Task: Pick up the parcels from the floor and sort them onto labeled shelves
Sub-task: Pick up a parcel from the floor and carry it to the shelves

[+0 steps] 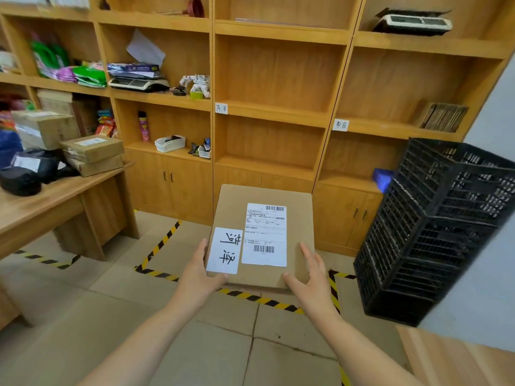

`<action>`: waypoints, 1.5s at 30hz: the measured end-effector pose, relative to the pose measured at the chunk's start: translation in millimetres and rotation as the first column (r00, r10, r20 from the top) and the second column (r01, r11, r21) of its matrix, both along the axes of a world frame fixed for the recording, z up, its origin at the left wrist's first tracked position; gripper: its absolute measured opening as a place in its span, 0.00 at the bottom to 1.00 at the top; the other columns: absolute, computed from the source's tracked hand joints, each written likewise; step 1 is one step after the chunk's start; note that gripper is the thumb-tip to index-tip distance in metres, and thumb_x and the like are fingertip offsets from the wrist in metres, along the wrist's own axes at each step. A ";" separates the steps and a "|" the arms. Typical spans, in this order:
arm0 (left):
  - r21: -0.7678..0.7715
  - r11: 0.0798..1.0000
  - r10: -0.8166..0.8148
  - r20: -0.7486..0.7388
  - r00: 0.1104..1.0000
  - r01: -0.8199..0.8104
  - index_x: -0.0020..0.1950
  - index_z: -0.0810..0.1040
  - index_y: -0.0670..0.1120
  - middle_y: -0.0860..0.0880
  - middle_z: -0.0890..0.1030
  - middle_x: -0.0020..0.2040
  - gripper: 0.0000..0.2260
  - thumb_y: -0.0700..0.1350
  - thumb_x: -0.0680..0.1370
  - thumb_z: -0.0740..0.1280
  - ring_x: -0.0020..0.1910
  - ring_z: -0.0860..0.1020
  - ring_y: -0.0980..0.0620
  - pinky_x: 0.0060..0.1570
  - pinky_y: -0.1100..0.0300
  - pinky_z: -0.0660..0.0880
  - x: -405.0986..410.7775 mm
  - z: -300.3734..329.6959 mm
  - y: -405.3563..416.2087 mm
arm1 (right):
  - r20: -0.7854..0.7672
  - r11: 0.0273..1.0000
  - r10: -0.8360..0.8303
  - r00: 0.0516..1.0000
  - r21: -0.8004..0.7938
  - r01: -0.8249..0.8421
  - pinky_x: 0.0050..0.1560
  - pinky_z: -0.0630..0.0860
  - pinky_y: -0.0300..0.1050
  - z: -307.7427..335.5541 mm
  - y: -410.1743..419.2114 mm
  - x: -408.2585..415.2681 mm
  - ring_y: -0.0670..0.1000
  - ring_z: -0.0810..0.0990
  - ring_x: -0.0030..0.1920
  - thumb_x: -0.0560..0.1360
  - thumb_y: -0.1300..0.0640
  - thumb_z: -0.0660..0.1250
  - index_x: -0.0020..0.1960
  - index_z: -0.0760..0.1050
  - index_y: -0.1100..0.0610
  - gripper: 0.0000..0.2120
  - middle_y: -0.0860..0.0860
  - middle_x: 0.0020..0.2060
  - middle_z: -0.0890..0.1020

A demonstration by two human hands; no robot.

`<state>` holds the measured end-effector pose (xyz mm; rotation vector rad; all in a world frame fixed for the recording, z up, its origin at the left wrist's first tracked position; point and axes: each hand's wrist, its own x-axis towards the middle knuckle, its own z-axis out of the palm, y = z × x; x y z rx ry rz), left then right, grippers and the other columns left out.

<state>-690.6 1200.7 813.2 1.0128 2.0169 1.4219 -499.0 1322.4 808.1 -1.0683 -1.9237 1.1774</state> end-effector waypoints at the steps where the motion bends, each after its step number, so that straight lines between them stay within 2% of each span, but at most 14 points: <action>1: 0.004 1.000 -0.004 0.007 1.000 0.004 0.76 0.48 0.49 0.53 0.69 0.66 0.42 0.38 0.71 0.71 0.59 0.66 0.59 0.56 0.59 0.69 -13.7 -1.6 9.2 | -0.003 1.000 -0.002 1.000 0.000 0.002 0.65 0.61 0.43 0.4 8.0 -13.8 0.50 0.58 0.72 0.73 0.59 0.68 0.73 0.56 0.43 0.34 0.48 0.75 0.54; 4: 0.028 0.999 -0.029 0.006 1.000 0.029 0.76 0.48 0.49 0.59 0.69 0.59 0.41 0.37 0.71 0.71 0.58 0.66 0.59 0.54 0.62 0.67 -57.7 -3.5 35.7 | -0.008 1.000 -0.013 1.000 0.011 0.013 0.67 0.58 0.42 0.9 30.3 -58.0 0.49 0.54 0.74 0.73 0.59 0.68 0.73 0.57 0.43 0.33 0.48 0.75 0.54; 7: 0.028 0.998 -0.061 0.004 0.998 0.061 0.73 0.55 0.51 0.67 0.70 0.52 0.37 0.36 0.71 0.71 0.57 0.69 0.59 0.53 0.63 0.67 -114.0 -2.8 60.3 | -0.013 0.999 -0.032 0.999 0.015 0.032 0.69 0.58 0.46 2.7 50.9 -110.1 0.48 0.55 0.74 0.73 0.59 0.68 0.72 0.57 0.42 0.34 0.47 0.75 0.54; 9: 0.002 0.997 -0.072 0.009 0.997 0.072 0.69 0.60 0.54 0.63 0.74 0.56 0.33 0.39 0.69 0.72 0.60 0.71 0.56 0.55 0.59 0.72 -157.6 -3.9 75.5 | -0.015 0.999 -0.042 0.999 0.004 0.042 0.69 0.58 0.47 5.6 64.9 -148.5 0.48 0.55 0.73 0.73 0.59 0.68 0.72 0.57 0.41 0.34 0.46 0.75 0.53; 12: -0.011 0.996 -0.091 -0.013 0.996 0.091 0.72 0.58 0.54 0.54 0.73 0.66 0.38 0.44 0.66 0.74 0.65 0.70 0.52 0.62 0.46 0.72 -222.4 -0.4 99.8 | -0.029 0.998 -0.057 0.998 0.007 0.058 0.69 0.59 0.46 8.9 85.8 -205.4 0.46 0.56 0.72 0.72 0.59 0.69 0.71 0.58 0.40 0.34 0.46 0.74 0.54; 17: -0.006 0.990 -0.138 -0.011 0.990 0.138 0.74 0.53 0.55 0.55 0.70 0.68 0.41 0.41 0.68 0.73 0.67 0.68 0.53 0.64 0.46 0.70 -291.7 9.0 144.7 | -0.029 0.995 -0.096 0.995 -0.013 0.095 0.72 0.59 0.50 6.7 123.8 -270.9 0.49 0.56 0.73 0.72 0.60 0.69 0.71 0.58 0.41 0.35 0.47 0.74 0.54; 21: -0.007 0.988 -0.153 -0.026 0.988 0.153 0.75 0.52 0.51 0.54 0.71 0.66 0.40 0.39 0.70 0.72 0.64 0.69 0.54 0.64 0.53 0.70 -325.7 5.8 188.2 | -0.020 0.993 -0.120 0.993 -0.002 0.120 0.71 0.60 0.49 1.2 166.7 -306.0 0.48 0.58 0.72 0.71 0.58 0.70 0.71 0.58 0.40 0.34 0.46 0.74 0.55; 25: 0.014 0.988 -0.152 -0.046 0.987 0.152 0.74 0.54 0.50 0.61 0.71 0.55 0.37 0.35 0.72 0.69 0.57 0.70 0.58 0.46 0.71 0.70 -349.6 1.6 237.1 | -0.027 0.993 -0.120 0.992 -0.012 0.120 0.71 0.59 0.46 -12.4 220.1 -338.2 0.47 0.57 0.72 0.72 0.57 0.70 0.71 0.58 0.39 0.34 0.46 0.74 0.55; 29: 0.024 0.993 -0.115 -0.053 0.992 0.117 0.73 0.55 0.51 0.62 0.71 0.51 0.37 0.34 0.71 0.69 0.56 0.73 0.57 0.42 0.70 0.70 -378.6 -4.1 297.0 | -0.047 0.995 -0.100 0.994 -0.006 0.100 0.67 0.57 0.40 -23.0 282.1 -374.2 0.40 0.57 0.68 0.72 0.59 0.69 0.72 0.59 0.41 0.34 0.46 0.75 0.54; 33: 0.052 0.996 -0.069 -0.070 0.995 0.072 0.66 0.58 0.55 0.65 0.70 0.48 0.33 0.32 0.70 0.69 0.46 0.72 0.65 0.36 0.76 0.71 -407.1 5.1 362.2 | -0.055 0.998 -0.065 0.996 0.006 0.066 0.63 0.55 0.36 -18.5 355.0 -410.7 0.38 0.56 0.65 0.71 0.60 0.69 0.72 0.60 0.43 0.34 0.47 0.75 0.55; 38: 0.086 0.996 -0.027 -0.079 0.996 0.034 0.59 0.60 0.60 0.65 0.72 0.51 0.32 0.32 0.69 0.69 0.49 0.74 0.67 0.41 0.77 0.70 -443.5 9.2 436.8 | -0.068 1.000 -0.009 0.998 0.014 0.010 0.67 0.54 0.39 -7.9 439.0 -453.3 0.40 0.55 0.69 0.71 0.61 0.68 0.70 0.60 0.39 0.34 0.45 0.74 0.54; 40: 0.079 0.997 -0.010 -0.093 0.996 0.017 0.64 0.61 0.56 0.61 0.70 0.56 0.32 0.34 0.69 0.70 0.54 0.70 0.64 0.50 0.75 0.68 -458.6 4.8 459.1 | -0.059 1.000 0.005 0.998 0.019 -0.004 0.66 0.56 0.38 -6.4 466.6 -470.9 0.42 0.57 0.69 0.70 0.62 0.69 0.69 0.61 0.39 0.34 0.45 0.74 0.55; 42: 0.033 0.999 0.017 -0.126 0.992 -0.013 0.71 0.59 0.48 0.55 0.65 0.63 0.35 0.37 0.69 0.72 0.61 0.63 0.59 0.61 0.67 0.62 -475.7 -1.1 478.4 | -0.054 1.000 0.017 0.998 0.020 -0.016 0.65 0.57 0.37 -6.6 490.2 -488.5 0.40 0.58 0.67 0.70 0.62 0.69 0.68 0.61 0.38 0.34 0.46 0.73 0.56; 45: 0.010 1.000 0.028 -0.161 0.987 -0.027 0.73 0.58 0.45 0.50 0.63 0.66 0.37 0.38 0.68 0.73 0.61 0.61 0.59 0.62 0.64 0.60 -502.5 -8.6 507.9 | -0.028 0.999 0.020 0.999 0.035 -0.019 0.65 0.57 0.38 -12.2 521.7 -513.1 0.42 0.58 0.69 0.69 0.61 0.69 0.68 0.61 0.37 0.35 0.47 0.74 0.56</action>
